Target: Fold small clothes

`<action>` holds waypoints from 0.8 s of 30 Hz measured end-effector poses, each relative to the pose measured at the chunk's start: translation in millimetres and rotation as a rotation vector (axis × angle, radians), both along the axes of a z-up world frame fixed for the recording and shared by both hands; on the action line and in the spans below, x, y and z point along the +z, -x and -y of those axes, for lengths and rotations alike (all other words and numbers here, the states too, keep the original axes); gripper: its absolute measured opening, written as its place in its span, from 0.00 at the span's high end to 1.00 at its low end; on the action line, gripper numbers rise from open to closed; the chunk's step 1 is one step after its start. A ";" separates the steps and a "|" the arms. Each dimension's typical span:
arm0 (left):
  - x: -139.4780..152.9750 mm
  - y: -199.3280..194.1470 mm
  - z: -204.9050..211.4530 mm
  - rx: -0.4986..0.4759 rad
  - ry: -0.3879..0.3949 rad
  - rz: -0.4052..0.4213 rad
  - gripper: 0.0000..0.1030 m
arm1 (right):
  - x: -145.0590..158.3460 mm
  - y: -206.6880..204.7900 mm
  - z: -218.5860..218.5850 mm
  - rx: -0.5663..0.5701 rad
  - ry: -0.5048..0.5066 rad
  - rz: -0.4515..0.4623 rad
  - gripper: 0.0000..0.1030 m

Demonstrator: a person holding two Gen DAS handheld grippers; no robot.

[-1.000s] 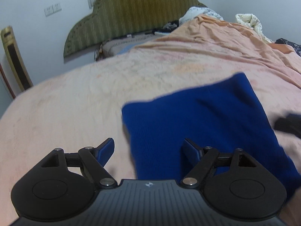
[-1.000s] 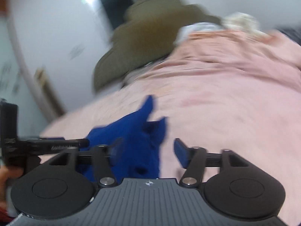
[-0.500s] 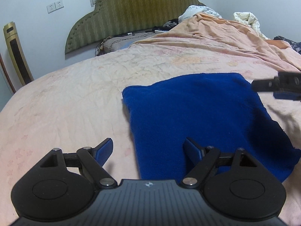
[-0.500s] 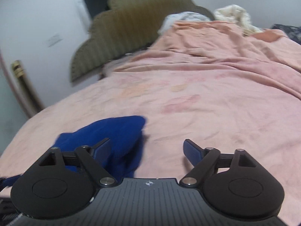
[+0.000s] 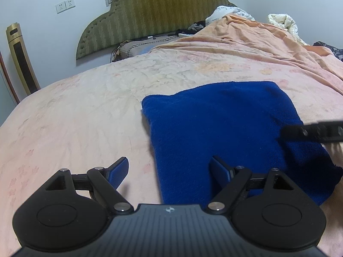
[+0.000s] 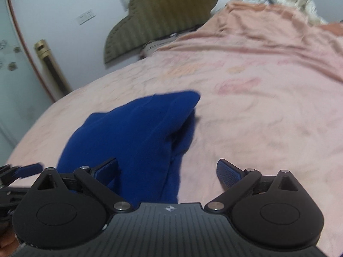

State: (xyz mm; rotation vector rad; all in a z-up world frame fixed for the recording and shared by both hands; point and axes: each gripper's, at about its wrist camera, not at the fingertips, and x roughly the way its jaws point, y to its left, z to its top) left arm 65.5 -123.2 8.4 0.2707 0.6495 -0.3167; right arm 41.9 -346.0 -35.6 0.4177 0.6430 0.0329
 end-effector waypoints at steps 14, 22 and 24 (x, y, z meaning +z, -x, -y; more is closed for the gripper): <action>-9.9 20.6 -53.5 -0.034 0.130 -0.077 0.09 | -5.6 57.4 -7.4 0.187 -0.107 0.017 0.35; -22.6 21.3 -68.3 -0.085 0.377 -0.280 0.18 | -15.6 61.2 -11.8 0.159 -0.310 0.013 0.75; -25.2 23.1 -68.8 -0.081 0.388 -0.246 0.49 | -25.1 62.6 -3.3 0.107 -0.378 -0.002 0.78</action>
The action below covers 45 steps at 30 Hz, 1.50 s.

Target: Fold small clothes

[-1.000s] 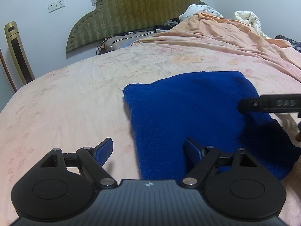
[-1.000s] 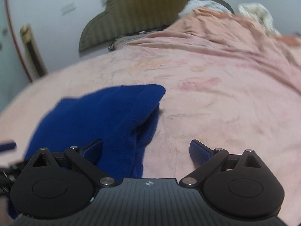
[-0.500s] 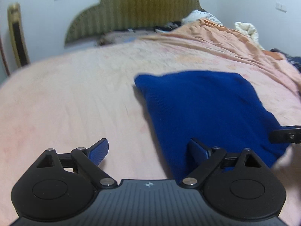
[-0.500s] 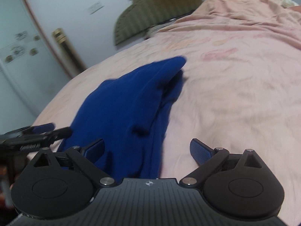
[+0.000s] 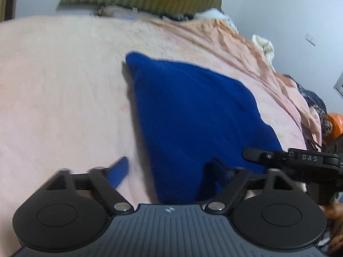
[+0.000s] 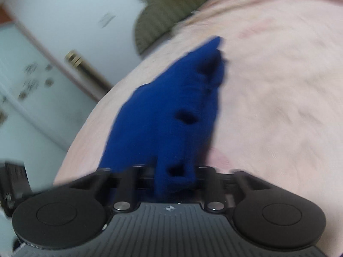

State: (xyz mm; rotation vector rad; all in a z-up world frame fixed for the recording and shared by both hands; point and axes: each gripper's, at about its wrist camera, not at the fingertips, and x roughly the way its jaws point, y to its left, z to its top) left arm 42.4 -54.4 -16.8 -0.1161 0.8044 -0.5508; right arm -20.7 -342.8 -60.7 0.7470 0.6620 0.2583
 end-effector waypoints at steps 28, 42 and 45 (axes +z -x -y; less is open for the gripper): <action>8.0 42.6 -10.8 0.147 -0.224 0.144 0.24 | 47.6 65.2 -101.1 -0.194 0.661 0.061 0.40; 7.9 72.0 -8.8 0.184 -0.286 0.223 0.22 | 51.9 77.7 -126.5 -0.235 0.533 0.011 0.00; 5.2 72.2 -10.9 0.166 -0.295 0.182 0.22 | 49.5 75.1 -136.9 -0.236 0.551 -0.028 0.00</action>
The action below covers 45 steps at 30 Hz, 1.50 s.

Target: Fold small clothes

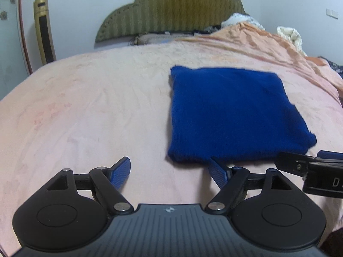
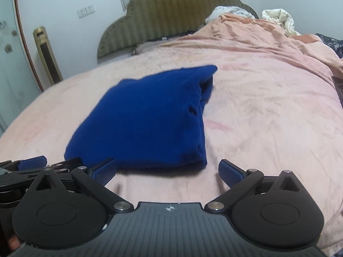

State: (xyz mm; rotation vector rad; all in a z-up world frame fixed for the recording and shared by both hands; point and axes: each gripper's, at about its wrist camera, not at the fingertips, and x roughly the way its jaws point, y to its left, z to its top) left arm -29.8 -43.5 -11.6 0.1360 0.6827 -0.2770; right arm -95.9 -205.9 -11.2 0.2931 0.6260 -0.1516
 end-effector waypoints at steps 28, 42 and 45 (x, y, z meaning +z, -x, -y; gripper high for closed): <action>-4.2 3.0 -12.5 0.071 -0.057 -0.047 0.18 | -4.5 7.0 -22.9 0.009 0.080 -0.079 0.00; -3.4 4.3 -13.5 0.073 -0.060 -0.055 0.18 | -3.3 12.6 -17.7 -0.001 0.077 -0.078 0.00; -3.5 4.9 -14.2 0.072 -0.060 -0.056 0.18 | -3.3 13.0 -18.0 0.002 0.072 -0.077 0.00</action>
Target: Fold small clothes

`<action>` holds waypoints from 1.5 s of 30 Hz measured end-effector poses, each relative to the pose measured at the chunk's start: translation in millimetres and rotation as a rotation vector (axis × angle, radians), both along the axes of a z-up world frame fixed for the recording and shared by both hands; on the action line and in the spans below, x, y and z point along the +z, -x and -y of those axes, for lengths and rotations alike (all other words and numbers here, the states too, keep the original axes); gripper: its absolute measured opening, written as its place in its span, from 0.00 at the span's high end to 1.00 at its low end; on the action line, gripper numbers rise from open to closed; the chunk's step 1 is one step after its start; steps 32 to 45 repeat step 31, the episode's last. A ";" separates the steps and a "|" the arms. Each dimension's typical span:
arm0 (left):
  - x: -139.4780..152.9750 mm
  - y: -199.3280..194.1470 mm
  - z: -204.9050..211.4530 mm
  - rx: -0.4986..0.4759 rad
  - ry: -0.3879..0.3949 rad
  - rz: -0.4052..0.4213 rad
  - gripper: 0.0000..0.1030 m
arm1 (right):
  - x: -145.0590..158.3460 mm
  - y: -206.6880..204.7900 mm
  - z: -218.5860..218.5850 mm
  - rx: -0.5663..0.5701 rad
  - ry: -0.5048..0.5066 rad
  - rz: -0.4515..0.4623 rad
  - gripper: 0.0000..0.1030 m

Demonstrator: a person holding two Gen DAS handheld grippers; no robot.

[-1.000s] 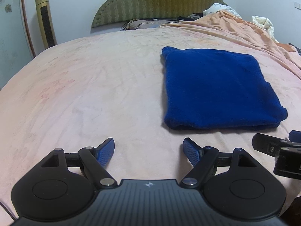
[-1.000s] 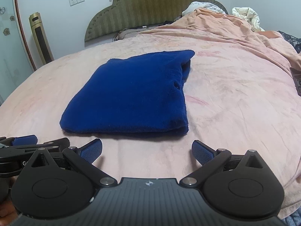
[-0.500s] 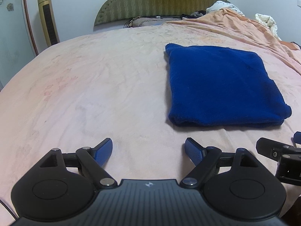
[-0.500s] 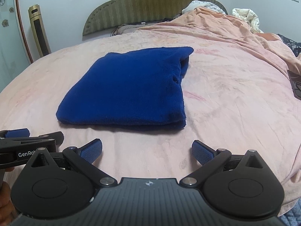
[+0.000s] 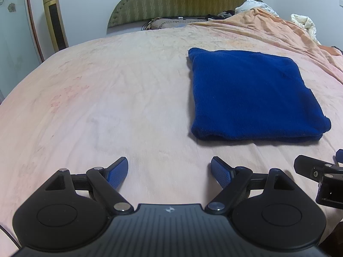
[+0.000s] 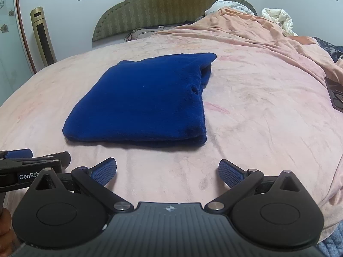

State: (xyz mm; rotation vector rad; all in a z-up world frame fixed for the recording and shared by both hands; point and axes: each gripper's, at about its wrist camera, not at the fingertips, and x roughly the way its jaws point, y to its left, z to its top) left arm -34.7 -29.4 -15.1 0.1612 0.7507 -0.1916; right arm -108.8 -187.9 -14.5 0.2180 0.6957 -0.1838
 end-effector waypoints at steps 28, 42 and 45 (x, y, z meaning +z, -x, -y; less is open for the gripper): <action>-2.3 8.0 9.4 -0.016 -0.086 0.048 0.18 | 5.5 3.8 -6.4 0.030 -0.011 0.014 0.00; -0.6 4.0 6.3 -0.026 -0.053 0.029 0.18 | 5.8 2.6 -5.2 0.042 -0.021 0.015 0.00; -0.6 4.0 6.3 -0.026 -0.053 0.029 0.18 | 5.8 2.6 -5.2 0.042 -0.021 0.015 0.00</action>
